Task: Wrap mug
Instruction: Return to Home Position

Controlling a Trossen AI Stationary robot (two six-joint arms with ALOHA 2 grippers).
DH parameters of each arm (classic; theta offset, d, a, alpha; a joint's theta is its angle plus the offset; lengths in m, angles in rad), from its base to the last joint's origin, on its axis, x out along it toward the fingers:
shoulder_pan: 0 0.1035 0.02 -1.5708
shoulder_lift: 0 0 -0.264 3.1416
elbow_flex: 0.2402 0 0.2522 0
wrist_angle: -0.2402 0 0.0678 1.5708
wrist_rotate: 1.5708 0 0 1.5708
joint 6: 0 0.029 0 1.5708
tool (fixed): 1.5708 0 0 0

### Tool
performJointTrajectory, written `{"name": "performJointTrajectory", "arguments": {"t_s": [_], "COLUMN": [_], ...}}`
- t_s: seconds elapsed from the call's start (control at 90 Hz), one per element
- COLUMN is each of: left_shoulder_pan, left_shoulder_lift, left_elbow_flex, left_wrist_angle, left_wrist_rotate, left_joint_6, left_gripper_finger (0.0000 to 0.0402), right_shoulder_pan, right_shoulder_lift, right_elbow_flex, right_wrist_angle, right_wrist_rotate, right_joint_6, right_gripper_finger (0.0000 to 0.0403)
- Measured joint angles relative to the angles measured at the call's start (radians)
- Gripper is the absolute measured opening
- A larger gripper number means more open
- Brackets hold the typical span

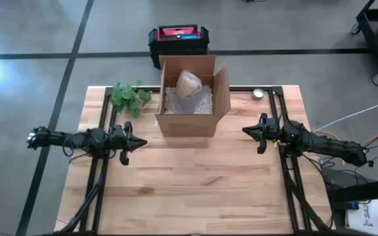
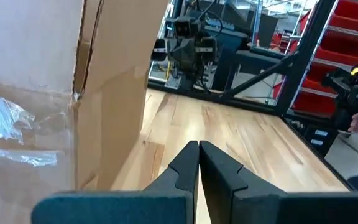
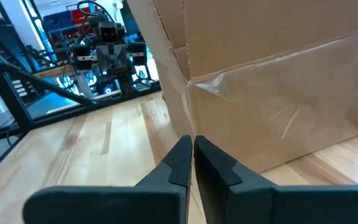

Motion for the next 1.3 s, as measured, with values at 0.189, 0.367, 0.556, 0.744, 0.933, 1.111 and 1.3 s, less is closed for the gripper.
{"name": "performJointTrajectory", "arguments": {"t_s": [0.189, 0.367, 0.556, 0.744, 0.933, 1.111, 1.3], "left_shoulder_pan": [0.000, 0.000, 0.000, 0.000, 0.000, 0.000, 0.000], "left_shoulder_lift": [0.037, 0.071, 0.104, 0.133, 0.156, 0.173, 0.189], "left_elbow_flex": [0.000, 0.000, 0.000, 0.000, 0.000, 0.000, 0.000], "left_wrist_angle": [0.001, 0.003, 0.003, 0.003, 0.002, 0.002, 0.002], "left_wrist_rotate": [0.000, 0.000, 0.001, 0.001, 0.001, 0.001, 0.001], "left_joint_6": [0.000, 0.000, 0.000, 0.000, 0.000, 0.000, 0.000], "left_gripper_finger": [0.0000, 0.0000, 0.0000, 0.0000, 0.0000, 0.0000, 0.0000], "right_shoulder_pan": [0.000, 0.000, 0.000, 0.000, 0.000, 0.000, 0.000], "right_shoulder_lift": [0.000, 0.000, 0.000, 0.000, 0.000, 0.000, 0.000], "right_elbow_flex": [0.000, 0.000, 0.000, 0.000, 0.000, 0.000, -0.001], "right_wrist_angle": [0.000, 0.000, 0.000, 0.000, 0.000, 0.000, 0.000], "right_wrist_rotate": [-0.001, -0.001, -0.001, -0.001, -0.001, -0.001, -0.001], "right_joint_6": [0.000, 0.000, 0.000, 0.000, 0.000, 0.000, 0.000], "right_gripper_finger": [0.0003, 0.0003, 0.0003, 0.0003, 0.0003, 0.0003, 0.0003]}}
